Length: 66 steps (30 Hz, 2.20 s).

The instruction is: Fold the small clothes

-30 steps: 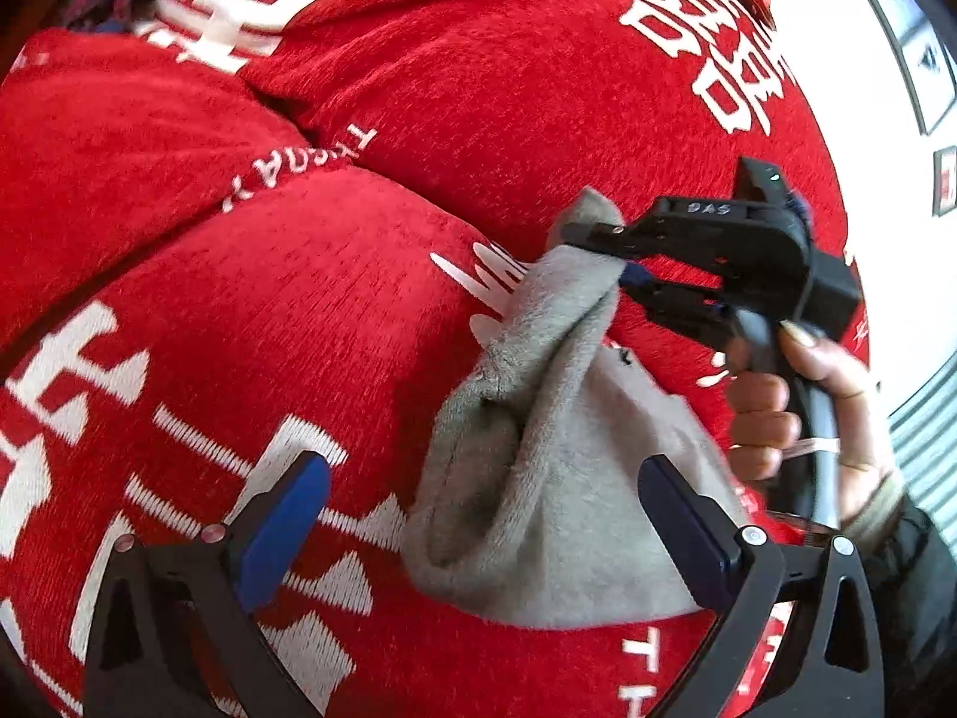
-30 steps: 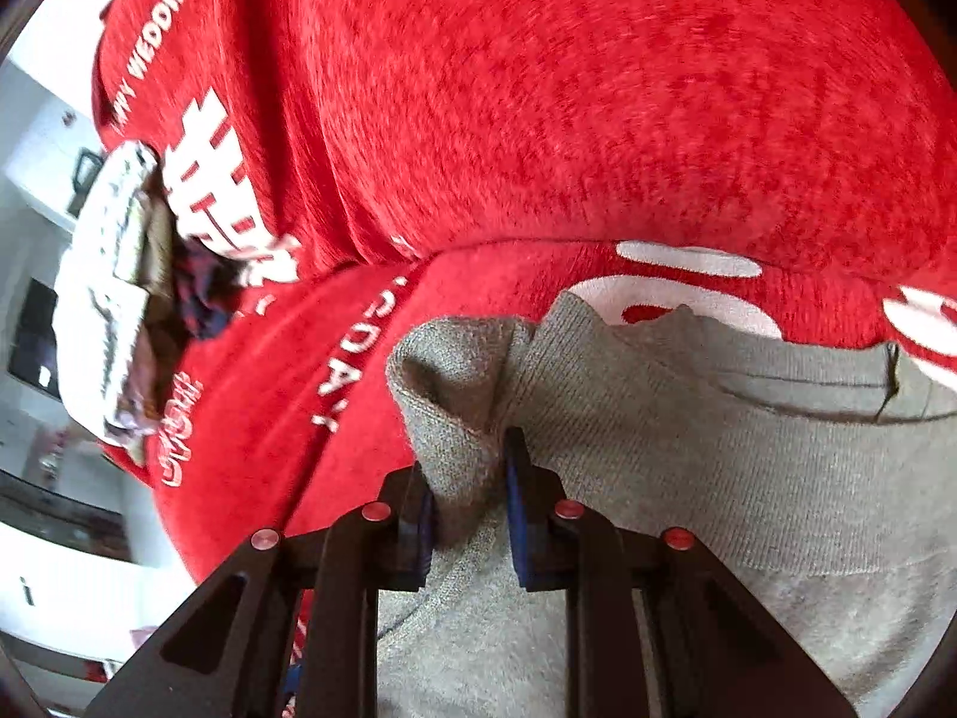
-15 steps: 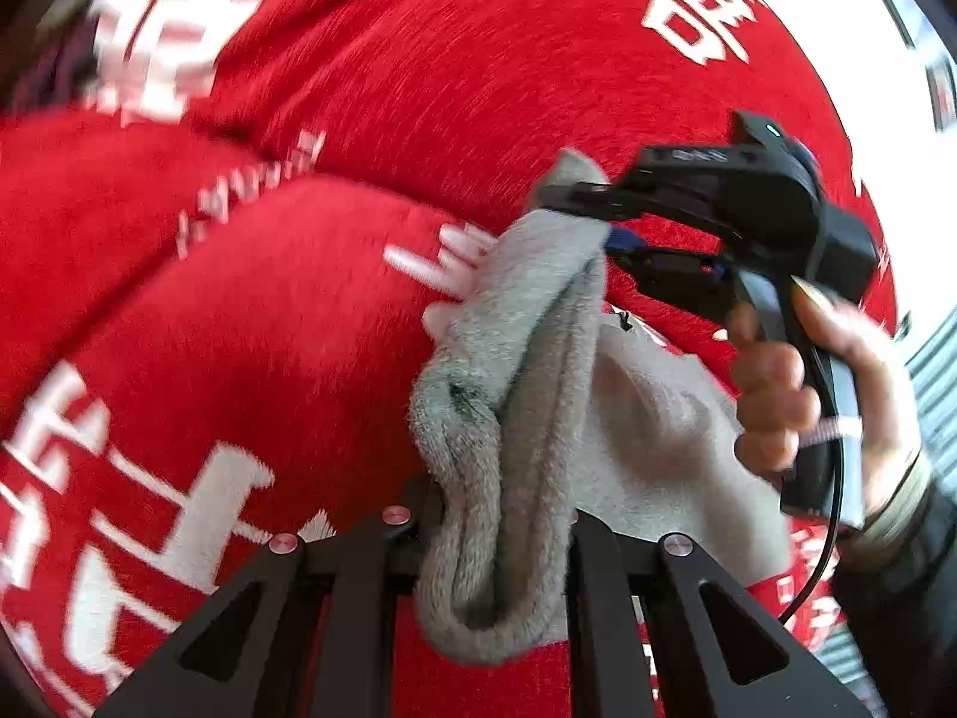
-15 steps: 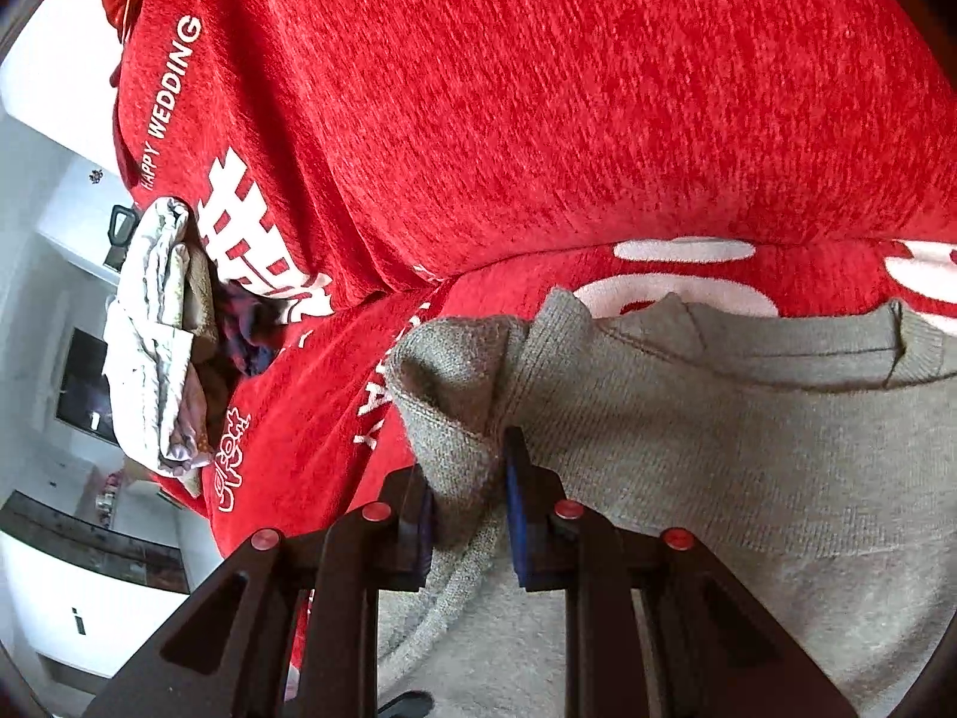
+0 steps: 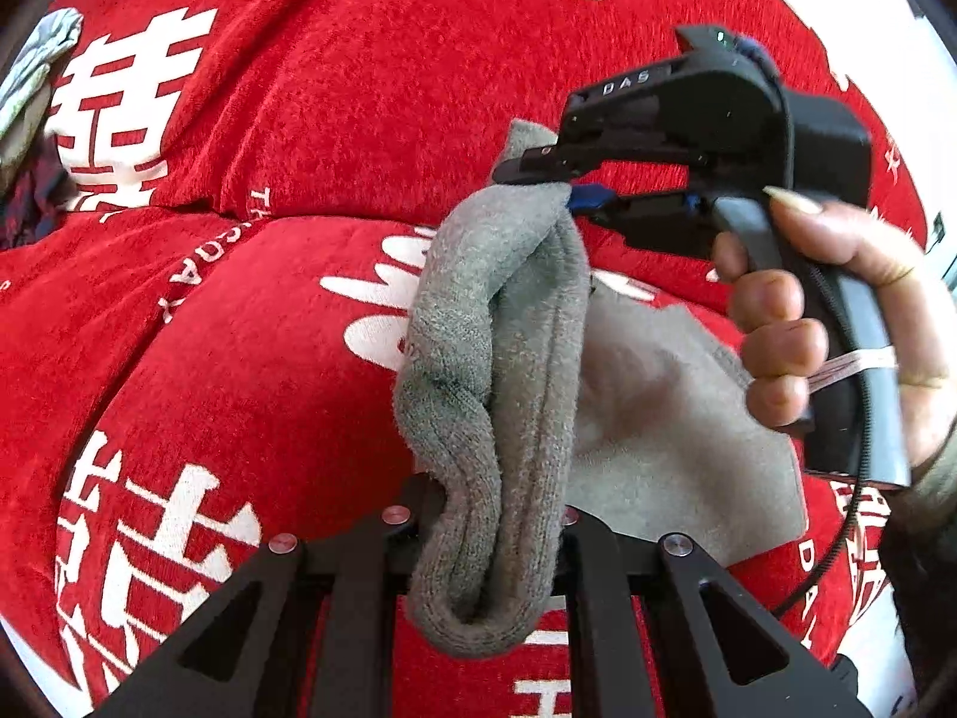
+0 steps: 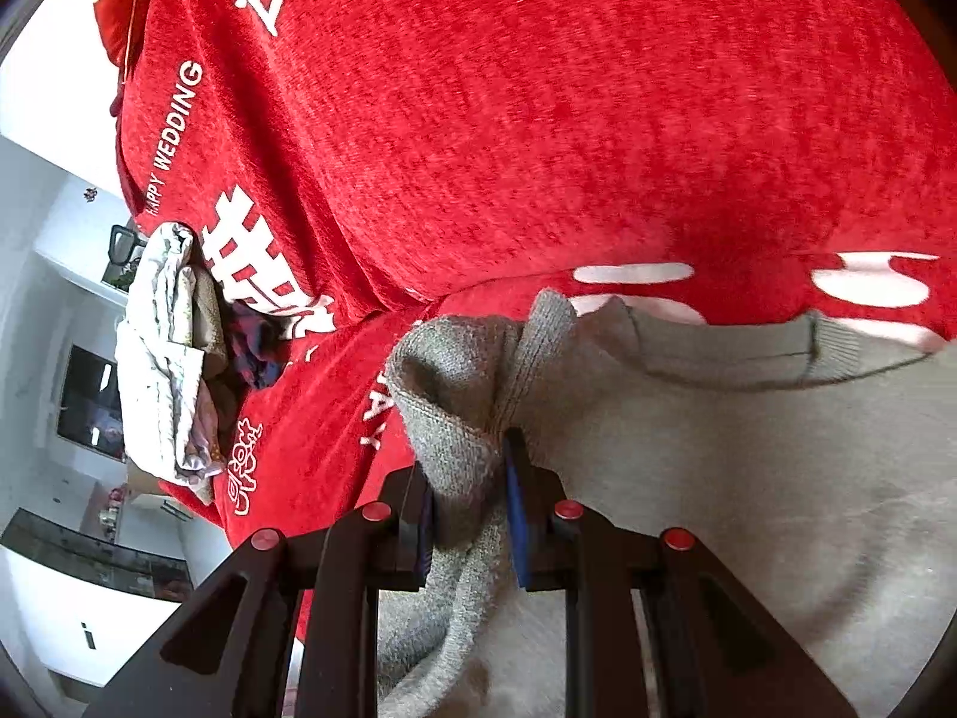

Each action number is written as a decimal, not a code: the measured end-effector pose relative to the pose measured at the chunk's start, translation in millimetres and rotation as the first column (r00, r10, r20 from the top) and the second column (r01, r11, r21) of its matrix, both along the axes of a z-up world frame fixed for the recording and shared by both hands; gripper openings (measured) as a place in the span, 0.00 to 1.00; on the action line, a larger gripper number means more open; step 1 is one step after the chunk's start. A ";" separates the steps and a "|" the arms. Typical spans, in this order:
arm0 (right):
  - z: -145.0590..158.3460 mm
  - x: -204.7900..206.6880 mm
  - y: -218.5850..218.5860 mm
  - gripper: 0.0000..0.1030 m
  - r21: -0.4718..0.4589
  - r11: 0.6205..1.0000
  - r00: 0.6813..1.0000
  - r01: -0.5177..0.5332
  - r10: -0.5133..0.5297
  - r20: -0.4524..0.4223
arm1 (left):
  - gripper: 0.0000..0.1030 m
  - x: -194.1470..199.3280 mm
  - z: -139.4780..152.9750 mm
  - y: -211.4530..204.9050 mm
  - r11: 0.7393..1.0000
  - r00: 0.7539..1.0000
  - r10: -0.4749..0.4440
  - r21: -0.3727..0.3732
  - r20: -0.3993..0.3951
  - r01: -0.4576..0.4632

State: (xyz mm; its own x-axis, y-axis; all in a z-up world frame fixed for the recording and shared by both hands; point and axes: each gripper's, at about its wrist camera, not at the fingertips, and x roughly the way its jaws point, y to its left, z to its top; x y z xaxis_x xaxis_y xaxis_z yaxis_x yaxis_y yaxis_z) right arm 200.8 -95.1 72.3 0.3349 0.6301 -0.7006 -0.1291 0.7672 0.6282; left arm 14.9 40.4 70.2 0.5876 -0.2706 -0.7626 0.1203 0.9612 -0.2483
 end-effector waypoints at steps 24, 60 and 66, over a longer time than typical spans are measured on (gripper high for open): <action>11.4 -15.8 -84.9 0.21 0.016 0.999 0.999 0.041 -0.041 0.013 | 0.14 0.2 26.8 -98.9 0.984 0.996 -0.090 0.154 -0.022 0.092; -8.8 -25.1 -194.3 0.21 0.100 0.992 0.997 0.081 -0.081 -0.002 | 0.14 -12.3 14.0 -208.2 0.939 0.969 -0.242 0.240 -0.050 0.247; -4.0 -25.1 -203.9 0.21 0.069 0.996 0.998 0.056 -0.057 0.010 | 0.14 -14.5 12.7 -221.4 0.933 0.969 -0.245 0.262 -0.042 0.247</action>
